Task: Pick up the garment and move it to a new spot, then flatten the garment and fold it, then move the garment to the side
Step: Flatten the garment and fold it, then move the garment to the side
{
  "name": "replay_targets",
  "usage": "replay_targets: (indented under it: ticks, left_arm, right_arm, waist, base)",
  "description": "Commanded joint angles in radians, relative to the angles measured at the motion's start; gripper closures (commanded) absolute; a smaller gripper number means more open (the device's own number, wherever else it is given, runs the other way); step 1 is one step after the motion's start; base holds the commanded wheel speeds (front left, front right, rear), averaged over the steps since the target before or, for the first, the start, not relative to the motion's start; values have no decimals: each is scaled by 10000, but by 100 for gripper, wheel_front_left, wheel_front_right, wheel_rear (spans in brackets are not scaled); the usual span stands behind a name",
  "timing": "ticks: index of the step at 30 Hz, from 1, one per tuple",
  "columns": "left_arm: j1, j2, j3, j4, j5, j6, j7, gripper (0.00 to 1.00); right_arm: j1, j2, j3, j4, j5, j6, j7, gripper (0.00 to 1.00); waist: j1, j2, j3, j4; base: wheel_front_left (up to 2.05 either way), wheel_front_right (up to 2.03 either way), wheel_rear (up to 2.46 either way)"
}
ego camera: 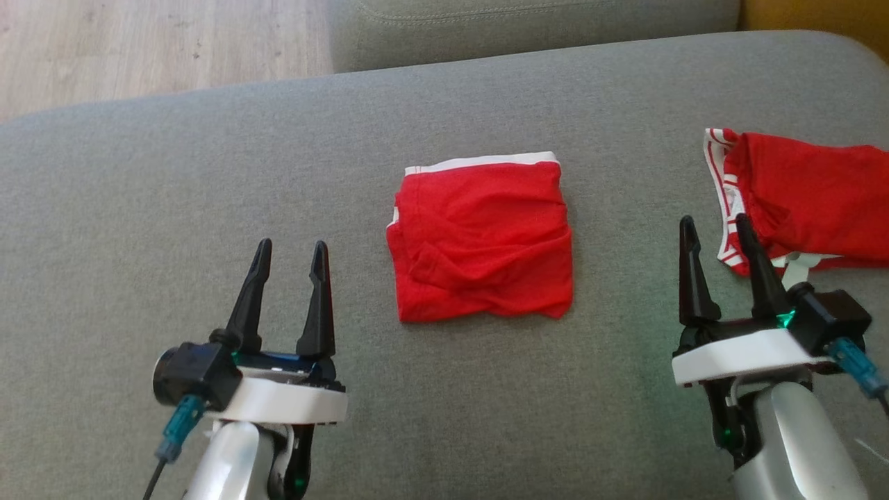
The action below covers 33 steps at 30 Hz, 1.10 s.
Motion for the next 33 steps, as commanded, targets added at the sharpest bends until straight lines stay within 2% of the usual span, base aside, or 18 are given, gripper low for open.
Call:
replay_targets:
  ticks: [1, 12, 13, 14, 21, 26, 33]
  left_arm:
    - [-271, 54, 216, -358, -23, -65, -51, 0]
    - [-519, 54, -18, -433, -24, -91, -51, 0]
    - [-584, 54, -53, -430, -37, -96, -51, 0]
    - [-645, 54, -88, -434, -60, -98, -51, 0]
    - [-1050, 54, -435, -392, -248, -67, -51, 0]
    - [-1216, 54, -612, -343, -394, -1, -51, 0]
    - [-1312, 54, -646, -312, -494, 56, -51, 0]
  right_arm:
    - [-205, 44, 190, -428, 37, 75, -5, 0]
    - [-657, 44, 188, -636, -172, 75, 197, 0]
    - [-759, 44, 228, -637, -218, 75, 246, 25]
    - [-872, 44, 289, -630, -323, 75, 305, 100]
    - [-1967, 45, 846, 58, -859, 75, 945, 100]
    - [-2866, 45, 967, 1691, -1374, 75, 1565, 100]
    - [-3720, 45, 243, 3946, -1975, 75, 1814, 100]
  waist:
    - [1, 0, 57, 63]
    - [1, 0, 647, 475]
    - [1, 0, 740, 550]
    - [1, 0, 840, 636]
    - [1, 0, 1566, 1370]
    - [1, 0, 1796, 1876]
    - [1, 0, 1795, 2251]
  base:
    - [0, 0, 0]
    - [0, 0, 0]
    - [0, 0, 0]
    - [0, 0, 0]
    - [0, 0, 0]
    - [0, 0, 0]
    - [0, 0, 0]
